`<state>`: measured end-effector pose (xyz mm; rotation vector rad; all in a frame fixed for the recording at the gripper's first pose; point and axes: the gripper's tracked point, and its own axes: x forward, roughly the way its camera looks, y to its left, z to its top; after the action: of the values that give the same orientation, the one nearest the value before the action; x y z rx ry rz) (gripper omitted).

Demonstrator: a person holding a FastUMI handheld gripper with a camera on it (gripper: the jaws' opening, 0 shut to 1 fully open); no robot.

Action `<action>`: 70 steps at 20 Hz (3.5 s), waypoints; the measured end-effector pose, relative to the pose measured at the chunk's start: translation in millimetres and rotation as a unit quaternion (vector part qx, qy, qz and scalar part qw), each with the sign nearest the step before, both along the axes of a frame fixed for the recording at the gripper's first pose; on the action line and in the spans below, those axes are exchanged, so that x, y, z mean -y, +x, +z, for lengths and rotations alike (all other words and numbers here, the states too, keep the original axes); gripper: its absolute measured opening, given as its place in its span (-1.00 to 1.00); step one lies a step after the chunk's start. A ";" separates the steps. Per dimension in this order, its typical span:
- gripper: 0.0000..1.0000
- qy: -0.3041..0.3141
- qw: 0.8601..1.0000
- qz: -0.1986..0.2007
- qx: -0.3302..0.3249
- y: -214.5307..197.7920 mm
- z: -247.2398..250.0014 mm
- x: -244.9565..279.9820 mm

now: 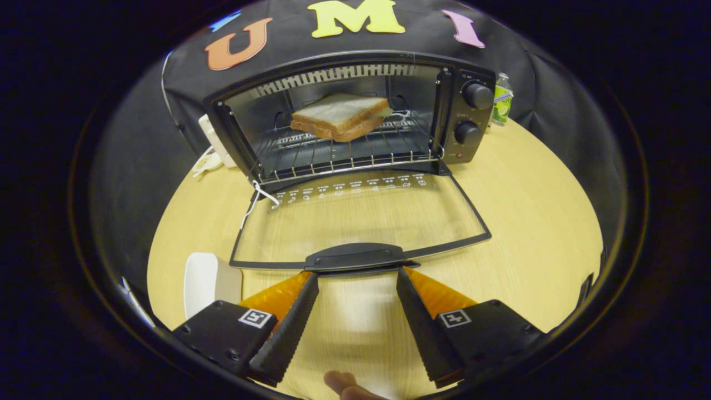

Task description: Open the toaster oven, put the food inside, and close the toaster oven door.

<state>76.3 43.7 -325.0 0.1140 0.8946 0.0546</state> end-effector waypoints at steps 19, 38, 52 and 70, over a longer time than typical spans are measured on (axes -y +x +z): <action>0.88 -0.015 0.996 -0.006 0.088 2.1 37.4 1.4; 0.84 0.059 0.943 -0.044 0.325 35.1 130.5 6.5; 0.84 0.033 0.905 -0.040 0.422 -46.8 254.6 34.5; 0.83 0.026 0.894 -0.053 0.444 -120.3 308.1 65.6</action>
<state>-44.0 -21.9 -16.9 0.1683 -0.0339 0.0237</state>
